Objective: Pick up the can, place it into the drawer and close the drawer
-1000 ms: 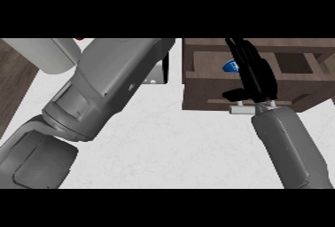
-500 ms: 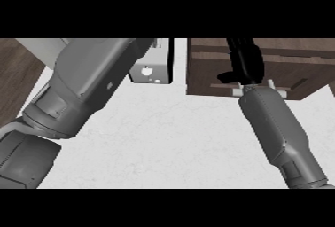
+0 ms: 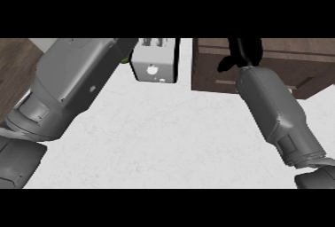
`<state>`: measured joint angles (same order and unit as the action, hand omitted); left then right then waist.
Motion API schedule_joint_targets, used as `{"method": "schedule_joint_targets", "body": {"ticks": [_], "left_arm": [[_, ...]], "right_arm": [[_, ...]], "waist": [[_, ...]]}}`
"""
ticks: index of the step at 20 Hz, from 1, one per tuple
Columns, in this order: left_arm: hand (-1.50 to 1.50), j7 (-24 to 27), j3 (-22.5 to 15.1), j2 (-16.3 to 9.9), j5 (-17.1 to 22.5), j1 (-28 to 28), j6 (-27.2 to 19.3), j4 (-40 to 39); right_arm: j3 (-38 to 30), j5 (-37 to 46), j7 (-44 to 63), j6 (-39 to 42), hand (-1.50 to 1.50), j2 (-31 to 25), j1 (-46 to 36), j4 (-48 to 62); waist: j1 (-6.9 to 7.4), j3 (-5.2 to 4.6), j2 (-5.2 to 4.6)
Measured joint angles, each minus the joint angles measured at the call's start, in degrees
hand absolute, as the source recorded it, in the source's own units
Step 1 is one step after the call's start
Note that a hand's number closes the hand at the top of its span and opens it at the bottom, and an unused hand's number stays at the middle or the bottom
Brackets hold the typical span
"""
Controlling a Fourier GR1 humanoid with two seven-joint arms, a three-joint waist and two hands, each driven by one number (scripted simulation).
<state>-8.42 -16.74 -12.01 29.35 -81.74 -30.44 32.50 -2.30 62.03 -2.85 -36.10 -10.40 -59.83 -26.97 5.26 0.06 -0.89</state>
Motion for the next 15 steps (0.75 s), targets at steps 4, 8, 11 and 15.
{"method": "schedule_joint_targets", "body": {"ticks": [4, 8, 11, 15], "left_arm": [[-1.50, -1.55, -0.40, -1.77, -0.20, 2.17, 0.84, 3.46], [-1.50, -2.95, -0.95, -3.18, -0.37, 4.37, 1.58, 7.10], [-1.50, -3.12, -1.11, -4.10, -0.50, 6.51, 1.69, 9.41], [-1.50, -4.24, -1.03, -5.63, -0.36, 8.44, 2.03, 12.26]], "right_arm": [[-1.03, -0.17, -1.04, -0.07, -1.50, -0.59, -2.71, 3.86], [-1.86, -0.30, -2.07, 0.09, -1.50, -0.90, -4.59, 6.60], [-3.44, -2.05, -5.00, 0.46, -1.50, -0.70, -5.14, 7.25], [-5.30, -3.92, -8.83, 1.05, -1.50, -0.64, -5.84, 8.04]], "waist": [[0.55, 0.14, -0.20], [1.00, 0.22, -0.36], [0.83, 0.32, -0.54], [0.66, 0.46, -0.80]]}}
